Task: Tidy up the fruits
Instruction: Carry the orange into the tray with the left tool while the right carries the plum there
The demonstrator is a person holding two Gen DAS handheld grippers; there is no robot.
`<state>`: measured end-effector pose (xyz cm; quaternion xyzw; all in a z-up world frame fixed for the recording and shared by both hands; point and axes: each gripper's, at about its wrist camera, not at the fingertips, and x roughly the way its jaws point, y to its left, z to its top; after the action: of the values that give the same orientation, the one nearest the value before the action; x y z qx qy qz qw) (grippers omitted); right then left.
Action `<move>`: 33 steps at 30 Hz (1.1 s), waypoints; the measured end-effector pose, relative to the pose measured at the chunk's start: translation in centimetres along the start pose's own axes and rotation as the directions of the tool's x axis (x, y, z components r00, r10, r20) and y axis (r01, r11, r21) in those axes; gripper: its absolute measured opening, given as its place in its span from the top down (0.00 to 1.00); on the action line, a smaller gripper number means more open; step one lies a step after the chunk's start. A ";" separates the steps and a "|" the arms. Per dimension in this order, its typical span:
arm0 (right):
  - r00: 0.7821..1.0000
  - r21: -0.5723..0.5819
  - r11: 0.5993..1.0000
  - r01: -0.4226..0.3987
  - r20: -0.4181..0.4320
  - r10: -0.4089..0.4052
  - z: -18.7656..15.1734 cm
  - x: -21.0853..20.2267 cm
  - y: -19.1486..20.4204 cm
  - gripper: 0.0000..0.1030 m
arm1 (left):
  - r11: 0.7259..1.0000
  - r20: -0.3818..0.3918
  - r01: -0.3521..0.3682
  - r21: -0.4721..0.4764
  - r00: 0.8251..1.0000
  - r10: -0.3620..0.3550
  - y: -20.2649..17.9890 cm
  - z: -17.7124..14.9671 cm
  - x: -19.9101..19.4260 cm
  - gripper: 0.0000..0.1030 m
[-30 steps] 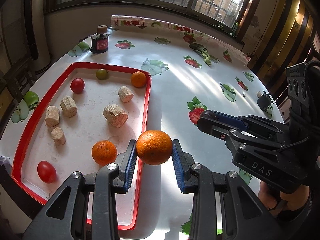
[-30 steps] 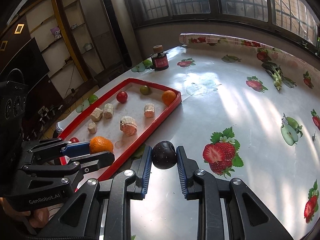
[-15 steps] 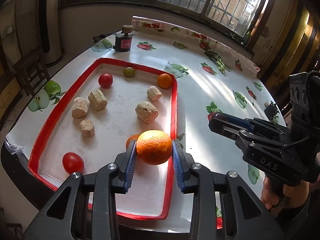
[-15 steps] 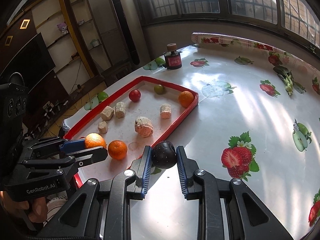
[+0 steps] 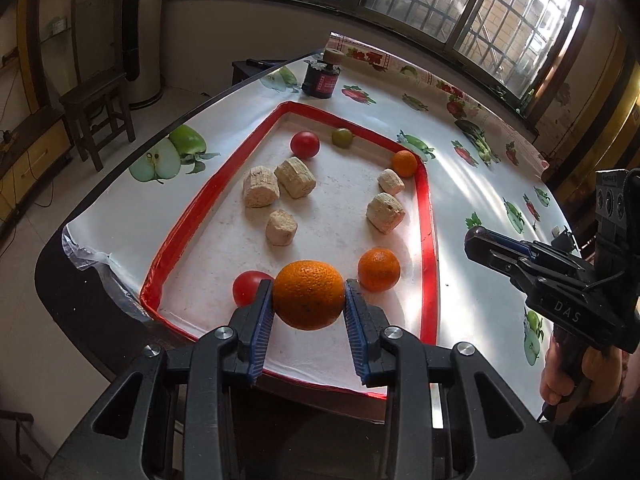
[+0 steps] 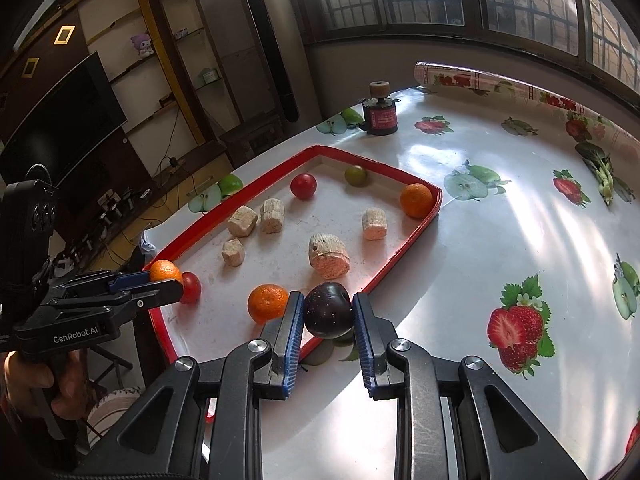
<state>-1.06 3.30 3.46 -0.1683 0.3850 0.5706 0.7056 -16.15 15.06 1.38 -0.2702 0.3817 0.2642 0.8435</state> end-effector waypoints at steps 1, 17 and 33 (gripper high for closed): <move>1.000 -0.004 1.000 -0.005 -0.003 0.005 0.0 0.2 0.2 0.76 | 1.000 -0.003 0.000 -0.001 1.000 0.000 0.1 -0.3 -0.1 0.69; 0.988 -0.121 0.986 -0.118 -0.116 0.104 -2.2 3.5 5.9 0.76 | 1.000 -0.050 -0.019 0.012 0.999 0.020 1.6 -1.4 0.6 0.69; 0.980 -0.148 0.984 -0.102 -0.187 0.074 -2.6 6.2 5.8 0.76 | 0.996 -0.122 0.003 0.087 0.993 0.008 0.4 -1.1 2.8 0.69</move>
<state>-7.12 7.38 -1.59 -0.2570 0.4086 0.6122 0.6263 -15.38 15.36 -1.54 -0.2485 0.4439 0.2315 0.8293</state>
